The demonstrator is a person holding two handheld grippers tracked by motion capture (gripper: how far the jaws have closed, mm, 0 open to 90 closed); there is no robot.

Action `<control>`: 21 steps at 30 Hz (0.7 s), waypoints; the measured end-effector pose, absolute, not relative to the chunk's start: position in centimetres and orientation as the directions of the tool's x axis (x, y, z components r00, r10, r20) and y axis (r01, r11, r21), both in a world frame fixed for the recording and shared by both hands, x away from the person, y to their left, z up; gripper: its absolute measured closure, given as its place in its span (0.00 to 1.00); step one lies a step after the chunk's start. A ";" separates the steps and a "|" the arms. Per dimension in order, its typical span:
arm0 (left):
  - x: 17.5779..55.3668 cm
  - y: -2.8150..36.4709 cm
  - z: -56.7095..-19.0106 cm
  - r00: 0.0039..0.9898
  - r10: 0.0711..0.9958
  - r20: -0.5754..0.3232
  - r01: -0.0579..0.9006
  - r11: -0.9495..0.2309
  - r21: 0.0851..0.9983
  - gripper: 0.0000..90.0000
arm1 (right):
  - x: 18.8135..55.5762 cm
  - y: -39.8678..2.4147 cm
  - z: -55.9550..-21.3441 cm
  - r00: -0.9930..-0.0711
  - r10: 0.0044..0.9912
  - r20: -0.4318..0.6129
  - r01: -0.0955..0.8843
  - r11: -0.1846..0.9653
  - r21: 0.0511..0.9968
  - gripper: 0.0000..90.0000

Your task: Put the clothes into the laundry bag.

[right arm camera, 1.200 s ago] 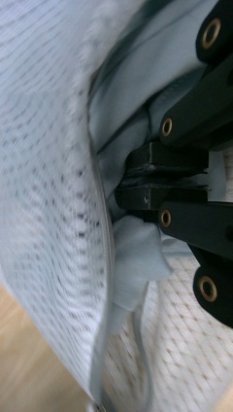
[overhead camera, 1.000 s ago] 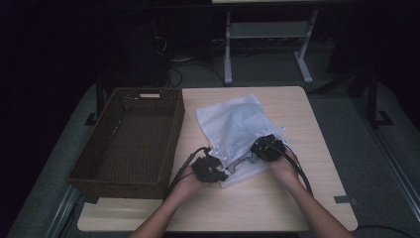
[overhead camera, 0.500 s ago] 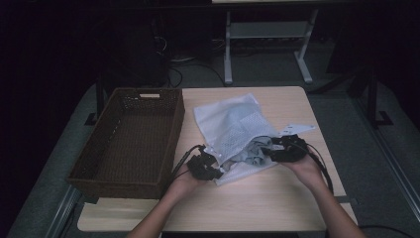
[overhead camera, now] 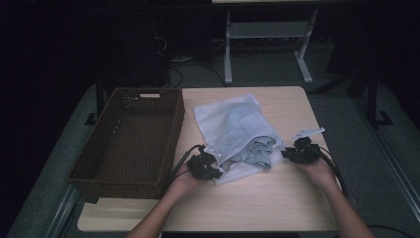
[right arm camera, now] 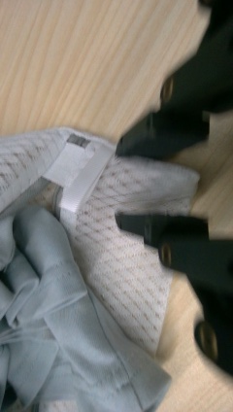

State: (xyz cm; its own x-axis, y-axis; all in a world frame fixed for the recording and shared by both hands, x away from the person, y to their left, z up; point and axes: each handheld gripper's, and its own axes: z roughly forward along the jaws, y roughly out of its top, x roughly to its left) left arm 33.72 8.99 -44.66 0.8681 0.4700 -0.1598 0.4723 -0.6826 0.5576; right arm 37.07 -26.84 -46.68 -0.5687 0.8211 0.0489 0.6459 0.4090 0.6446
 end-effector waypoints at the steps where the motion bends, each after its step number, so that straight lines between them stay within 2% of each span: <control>1: 33.7 9.0 -44.6 0.867 0.474 -0.153 0.472 -0.683 0.558 0.98 | 37.1 -26.8 -46.7 -0.569 0.821 0.049 0.646 0.409 0.645 0.92; 3: 33.7 9.0 -44.6 0.860 0.493 -0.132 0.476 -0.681 0.557 0.98 | 37.0 -26.7 -46.7 -0.584 0.810 0.050 0.640 0.421 0.643 0.97; 8: 33.9 9.4 -44.6 0.840 0.531 -0.112 0.500 -0.676 0.542 0.98 | 36.1 -26.4 -46.2 -0.609 0.792 0.041 0.634 0.456 0.625 0.98; 14: 34.1 9.9 -44.5 0.818 0.565 -0.107 0.524 -0.655 0.545 0.97 | 32.6 -26.1 -44.8 -0.644 0.764 0.052 0.609 0.470 0.639 0.98; 21: 31.9 10.8 -43.5 0.798 0.595 -0.097 0.527 -0.610 0.592 0.69 | 28.0 -24.7 -44.6 -0.698 0.710 0.092 0.592 0.500 0.632 0.98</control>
